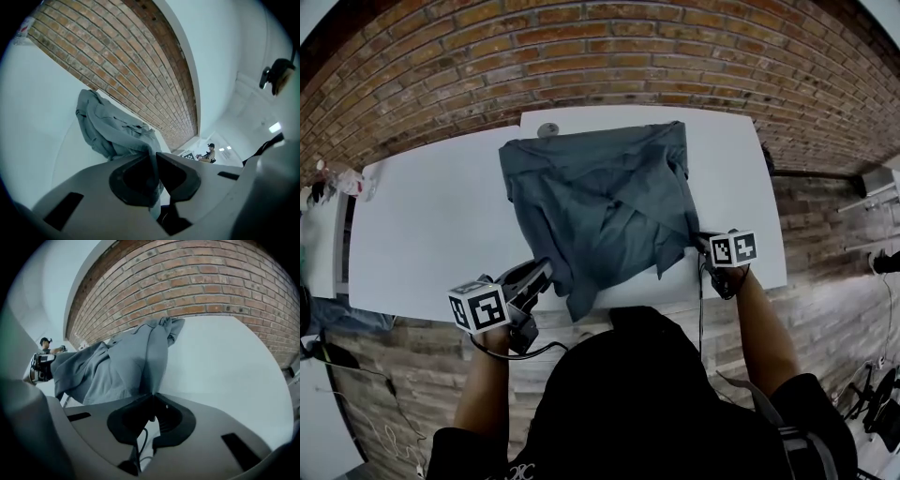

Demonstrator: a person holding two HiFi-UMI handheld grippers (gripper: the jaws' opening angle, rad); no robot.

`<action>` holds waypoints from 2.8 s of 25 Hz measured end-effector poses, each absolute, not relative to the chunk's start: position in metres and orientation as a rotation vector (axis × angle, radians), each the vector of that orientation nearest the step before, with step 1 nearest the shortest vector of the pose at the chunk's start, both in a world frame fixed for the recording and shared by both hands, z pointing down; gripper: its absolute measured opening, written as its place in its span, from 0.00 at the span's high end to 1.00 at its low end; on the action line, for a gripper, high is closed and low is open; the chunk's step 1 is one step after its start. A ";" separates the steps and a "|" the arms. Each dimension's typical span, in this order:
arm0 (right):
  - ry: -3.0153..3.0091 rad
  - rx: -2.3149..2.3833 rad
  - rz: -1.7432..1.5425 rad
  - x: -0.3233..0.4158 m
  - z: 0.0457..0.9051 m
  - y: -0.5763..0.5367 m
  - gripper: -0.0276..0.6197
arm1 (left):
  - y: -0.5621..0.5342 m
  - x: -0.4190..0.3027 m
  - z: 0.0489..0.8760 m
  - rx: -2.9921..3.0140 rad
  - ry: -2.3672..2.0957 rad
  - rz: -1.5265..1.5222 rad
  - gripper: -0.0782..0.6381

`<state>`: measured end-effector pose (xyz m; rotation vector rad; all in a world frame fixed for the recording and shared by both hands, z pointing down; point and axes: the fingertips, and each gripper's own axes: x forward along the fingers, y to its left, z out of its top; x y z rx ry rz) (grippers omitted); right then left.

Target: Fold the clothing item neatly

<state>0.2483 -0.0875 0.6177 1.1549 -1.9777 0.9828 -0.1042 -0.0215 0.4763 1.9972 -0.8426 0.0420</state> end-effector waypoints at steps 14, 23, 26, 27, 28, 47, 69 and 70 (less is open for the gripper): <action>-2.502 0.752 1.105 0.168 0.467 -0.089 0.93 | -0.095 -0.118 0.399 2.032 -0.878 -0.263 0.87; -2.694 0.650 1.069 0.122 0.405 -0.143 0.94 | -0.155 -0.123 0.382 2.077 -0.986 -0.197 0.87; -2.726 0.690 1.088 0.118 0.394 -0.175 0.94 | -0.181 -0.126 0.374 2.096 -1.005 -0.213 0.87; -2.733 0.709 1.096 0.118 0.391 -0.188 0.94 | -0.191 -0.129 0.373 2.095 -1.030 -0.208 0.87; -2.739 0.731 1.105 0.118 0.388 -0.201 0.94 | -0.202 -0.133 0.372 2.091 -1.060 -0.204 0.87; -2.321 1.305 1.274 0.191 0.502 -0.442 0.92 | -0.361 -0.247 0.486 1.819 -1.565 0.104 0.86; -2.135 1.287 1.352 0.219 0.573 -0.177 0.74 | -0.164 -0.208 0.574 1.791 -1.085 0.207 0.58; -2.129 1.322 1.375 0.221 0.573 -0.178 0.74 | -0.162 -0.198 0.582 1.778 -1.066 0.202 0.58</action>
